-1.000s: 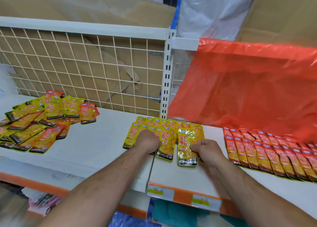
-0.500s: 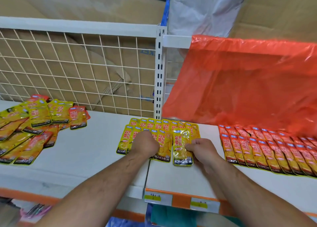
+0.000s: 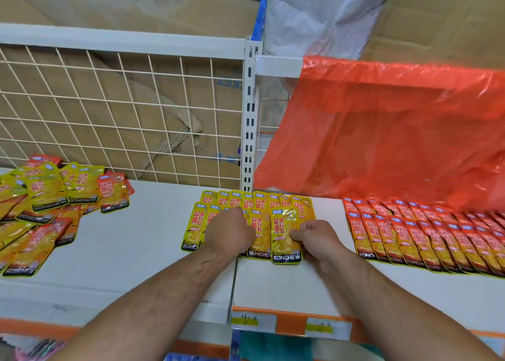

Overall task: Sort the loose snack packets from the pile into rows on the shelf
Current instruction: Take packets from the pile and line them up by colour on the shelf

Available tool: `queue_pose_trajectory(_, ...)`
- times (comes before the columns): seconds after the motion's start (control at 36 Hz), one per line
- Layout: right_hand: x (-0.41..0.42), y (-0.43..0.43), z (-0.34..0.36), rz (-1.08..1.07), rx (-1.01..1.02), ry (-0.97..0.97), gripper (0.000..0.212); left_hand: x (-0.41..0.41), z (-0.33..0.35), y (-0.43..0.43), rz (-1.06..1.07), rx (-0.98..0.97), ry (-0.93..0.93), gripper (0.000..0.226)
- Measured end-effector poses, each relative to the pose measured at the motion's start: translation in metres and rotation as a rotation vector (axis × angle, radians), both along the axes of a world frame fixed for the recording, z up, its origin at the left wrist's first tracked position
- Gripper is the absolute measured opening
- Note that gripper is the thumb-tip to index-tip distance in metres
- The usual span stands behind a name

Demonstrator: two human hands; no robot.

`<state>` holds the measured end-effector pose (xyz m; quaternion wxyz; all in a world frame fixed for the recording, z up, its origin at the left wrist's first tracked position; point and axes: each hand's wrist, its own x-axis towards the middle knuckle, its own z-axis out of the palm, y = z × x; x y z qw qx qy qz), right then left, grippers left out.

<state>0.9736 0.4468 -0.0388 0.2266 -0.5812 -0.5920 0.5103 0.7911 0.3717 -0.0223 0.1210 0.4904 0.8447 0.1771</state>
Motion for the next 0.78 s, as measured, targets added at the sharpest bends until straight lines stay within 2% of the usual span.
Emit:
queue_pose_trajectory(0.17, -0.015, 0.003, 0.001, 0.013, -0.012, -0.050, 0.049, -0.009, 0.001, -0.004, -0.038, 0.171, 0.156, 0.017)
queue_pose_trajectory(0.31, -0.023, 0.004, 0.001, -0.025, 0.027, -0.167, 0.042, -0.016, -0.001, -0.007, -0.071, 0.173, 0.202, 0.023)
queue_pose_trajectory(0.44, -0.027, -0.002, 0.006, 0.012, 0.124, -0.385, 0.029, -0.018, -0.005, -0.010, -0.090, 0.148, 0.203, 0.023)
queue_pose_trajectory(0.56, -0.029, -0.003, 0.008, 0.028, 0.156, -0.481, 0.019, -0.017, -0.008, -0.010, -0.096, 0.147, 0.207, 0.021)
queue_pose_trajectory(0.78, -0.031, -0.011, 0.012, 0.076, 0.239, -0.646, 0.022, -0.015, -0.010, -0.009, -0.112, 0.149, 0.221, 0.019)
